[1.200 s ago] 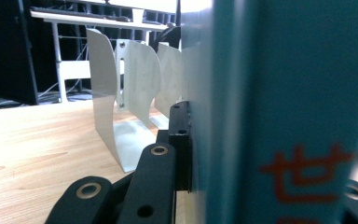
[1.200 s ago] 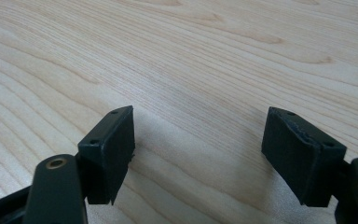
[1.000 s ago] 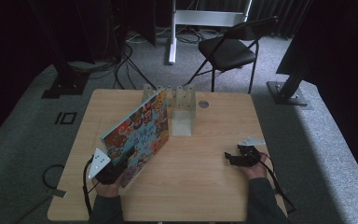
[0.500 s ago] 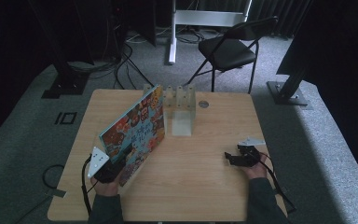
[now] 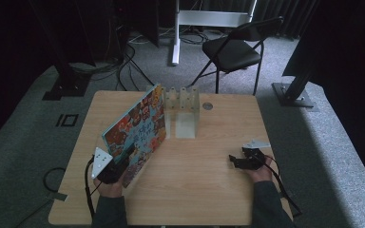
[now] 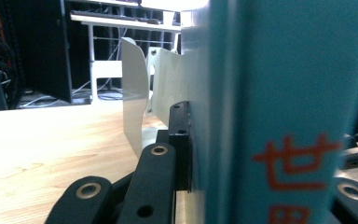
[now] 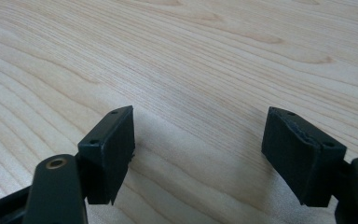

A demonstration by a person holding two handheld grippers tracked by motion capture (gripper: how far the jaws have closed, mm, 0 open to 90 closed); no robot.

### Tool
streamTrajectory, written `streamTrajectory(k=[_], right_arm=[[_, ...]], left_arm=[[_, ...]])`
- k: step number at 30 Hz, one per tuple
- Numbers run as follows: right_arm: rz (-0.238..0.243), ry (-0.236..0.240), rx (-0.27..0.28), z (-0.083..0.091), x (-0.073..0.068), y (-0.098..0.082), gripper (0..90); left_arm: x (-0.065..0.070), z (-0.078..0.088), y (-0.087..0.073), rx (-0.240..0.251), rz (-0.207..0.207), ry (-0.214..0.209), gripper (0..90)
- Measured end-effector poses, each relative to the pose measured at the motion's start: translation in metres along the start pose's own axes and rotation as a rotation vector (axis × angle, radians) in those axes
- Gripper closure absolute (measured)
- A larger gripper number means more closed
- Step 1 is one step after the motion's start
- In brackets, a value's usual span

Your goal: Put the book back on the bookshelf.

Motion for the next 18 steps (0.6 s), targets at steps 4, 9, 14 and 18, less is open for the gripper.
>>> streamTrajectory(k=[4, 9, 14, 18], right_arm=[[0.000, 0.000, 0.000, 0.0000, 0.0000, 0.0000, 25.3], [0.000, 0.000, 0.000, 0.0000, -0.0001, 0.0000, 25.3], [-0.001, 0.000, 0.000, 0.0000, -0.0001, 0.0000, 25.3], [-0.001, 0.000, 0.000, 0.0000, -0.0001, 0.0000, 25.3]], left_arm=[[-0.0007, -0.0020, 0.0001, 0.000, 0.010, 0.010, 80.9], [-0.0009, -0.0044, 0.0010, 0.006, 0.015, 0.017, 80.9], [-0.0012, -0.0071, 0.0006, 0.006, 0.019, 0.028, 80.8], [-0.0011, -0.0083, 0.0005, 0.007, 0.019, 0.033, 80.8]])
Point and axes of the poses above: each handheld gripper's, and its own axes: z roughly backward along the jaws, y roughly out of its top, x roughly to its right, the point moved 9 cm from there along -z, roughly forward along the jaws, and after that the axes turned 3 degrees about -x, right-handed, at the moved point
